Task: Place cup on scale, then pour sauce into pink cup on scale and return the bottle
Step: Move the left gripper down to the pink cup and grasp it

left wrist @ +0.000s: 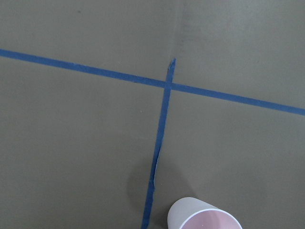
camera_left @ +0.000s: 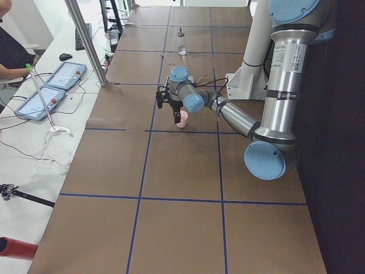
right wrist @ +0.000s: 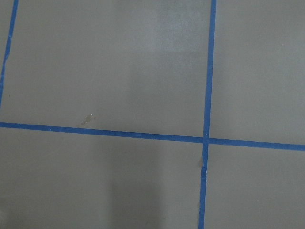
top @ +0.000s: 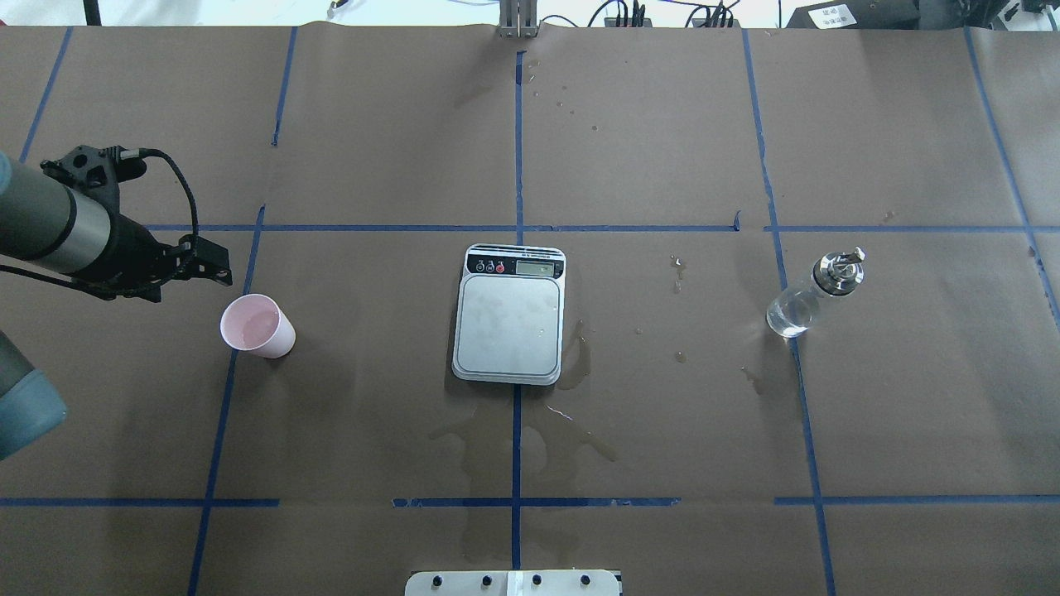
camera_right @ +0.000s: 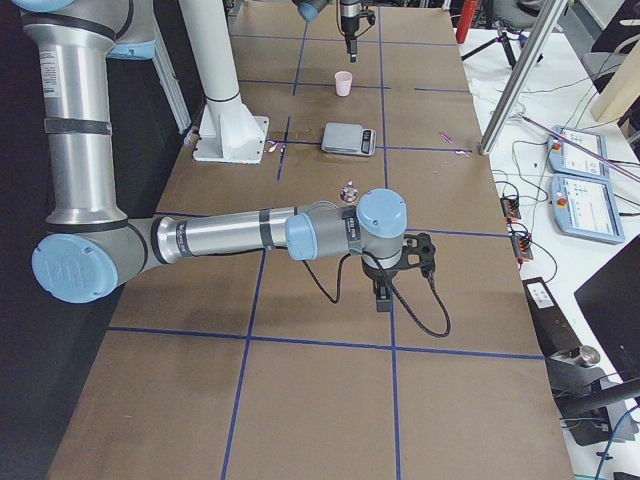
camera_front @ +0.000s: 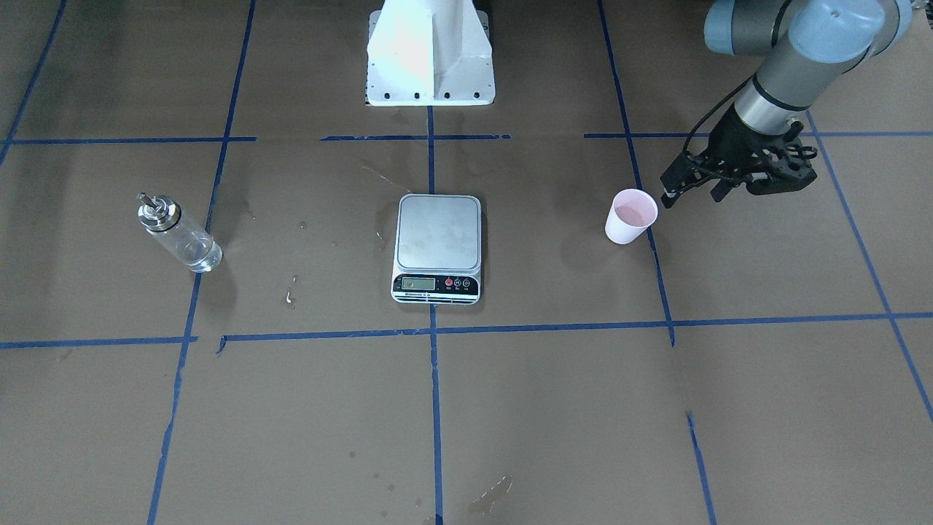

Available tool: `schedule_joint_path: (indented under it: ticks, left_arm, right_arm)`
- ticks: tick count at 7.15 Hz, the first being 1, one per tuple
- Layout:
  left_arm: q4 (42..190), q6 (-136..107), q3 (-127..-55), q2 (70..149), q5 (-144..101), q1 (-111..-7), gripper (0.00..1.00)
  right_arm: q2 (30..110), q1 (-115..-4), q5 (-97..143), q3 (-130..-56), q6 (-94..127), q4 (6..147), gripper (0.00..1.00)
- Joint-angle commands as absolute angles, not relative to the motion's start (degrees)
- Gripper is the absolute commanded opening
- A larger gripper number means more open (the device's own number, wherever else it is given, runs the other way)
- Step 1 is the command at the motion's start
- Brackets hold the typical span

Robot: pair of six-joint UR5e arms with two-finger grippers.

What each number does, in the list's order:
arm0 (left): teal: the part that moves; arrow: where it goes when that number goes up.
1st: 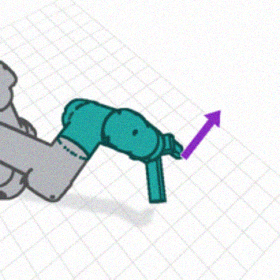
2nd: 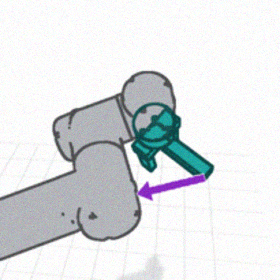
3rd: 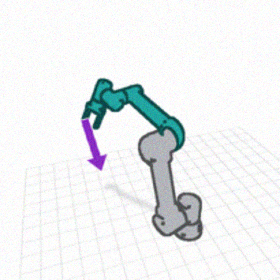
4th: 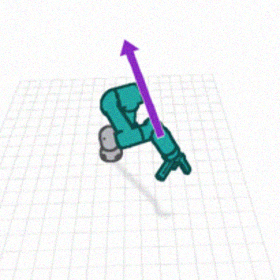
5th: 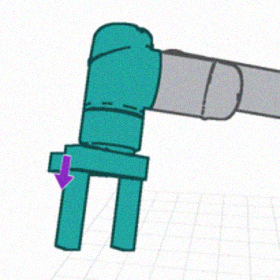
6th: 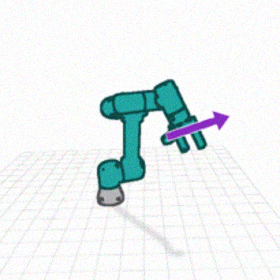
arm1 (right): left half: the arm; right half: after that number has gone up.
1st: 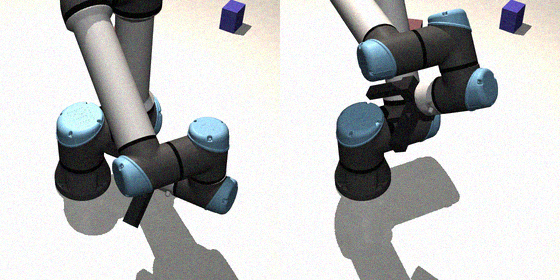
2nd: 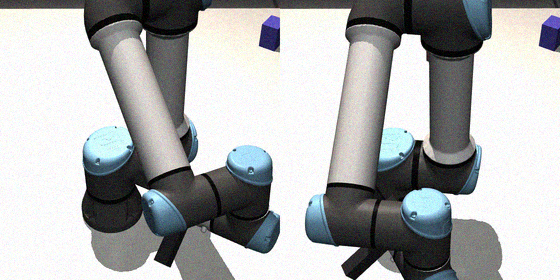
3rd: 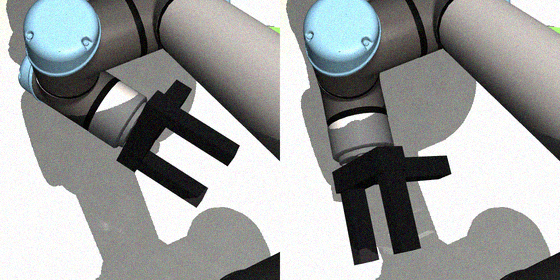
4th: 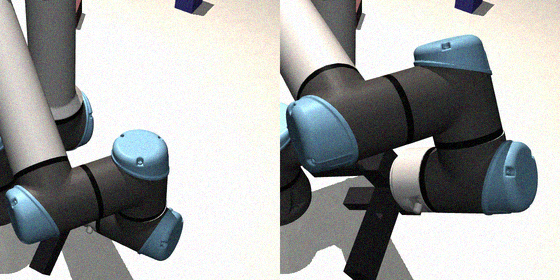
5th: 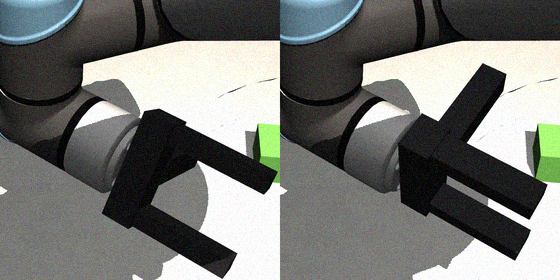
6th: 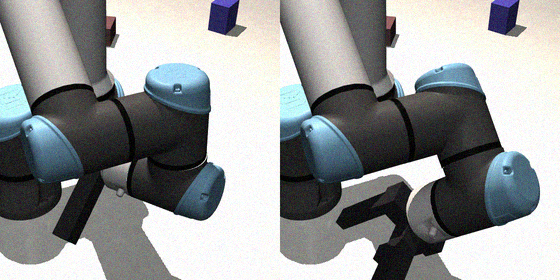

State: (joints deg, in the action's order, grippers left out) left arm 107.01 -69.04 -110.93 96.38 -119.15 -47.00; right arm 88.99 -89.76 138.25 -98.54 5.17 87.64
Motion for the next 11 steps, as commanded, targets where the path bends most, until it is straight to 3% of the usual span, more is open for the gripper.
schedule_joint_path:
  ticks: [1, 11]
  left_arm:
    - [107.4, -69.3, -107.9, 97.0, -118.3, -45.4, 1.0]
    - [107.5, -69.3, -106.3, 97.6, -118.5, -41.1, 0.98]
  right_arm:
    - [88.9, -89.6, 138.3, -98.5, 5.2, 87.6, 1.0]
    - [88.8, -89.6, 138.4, -98.6, 5.0, 87.6, 1.0]
